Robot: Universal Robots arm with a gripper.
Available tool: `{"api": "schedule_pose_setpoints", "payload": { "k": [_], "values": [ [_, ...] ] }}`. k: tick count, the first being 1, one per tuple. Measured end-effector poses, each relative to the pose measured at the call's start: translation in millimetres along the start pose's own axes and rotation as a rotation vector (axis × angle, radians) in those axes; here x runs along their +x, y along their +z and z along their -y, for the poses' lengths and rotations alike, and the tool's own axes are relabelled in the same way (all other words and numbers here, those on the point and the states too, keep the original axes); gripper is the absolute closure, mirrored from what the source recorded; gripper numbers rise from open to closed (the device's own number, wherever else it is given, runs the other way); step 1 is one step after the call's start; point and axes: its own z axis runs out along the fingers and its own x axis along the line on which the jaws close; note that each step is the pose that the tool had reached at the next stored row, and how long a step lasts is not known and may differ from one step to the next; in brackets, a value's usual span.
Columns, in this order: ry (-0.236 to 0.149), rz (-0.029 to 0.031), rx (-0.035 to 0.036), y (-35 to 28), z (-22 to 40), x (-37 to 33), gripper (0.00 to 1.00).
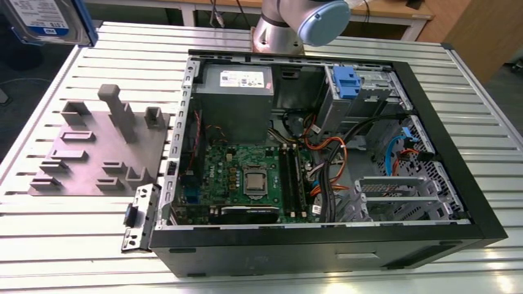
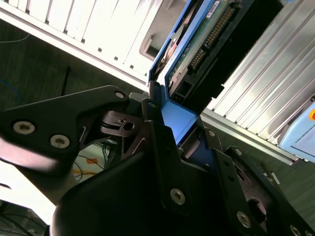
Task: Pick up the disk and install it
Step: 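Pick up the disk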
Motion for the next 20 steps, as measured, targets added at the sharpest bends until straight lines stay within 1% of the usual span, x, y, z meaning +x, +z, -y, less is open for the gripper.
{"api": "schedule_pose_setpoints", "payload": {
  "k": [5,14,20],
  "values": [
    [0.000,0.0000,-0.0001,-0.1,1.9,0.0,0.64],
    [0.000,0.0000,-0.0001,-0.1,8.8,-0.1,0.64],
    [0.000,0.0000,0.0000,0.0,12.3,-0.2,0.64]
  ]
}}
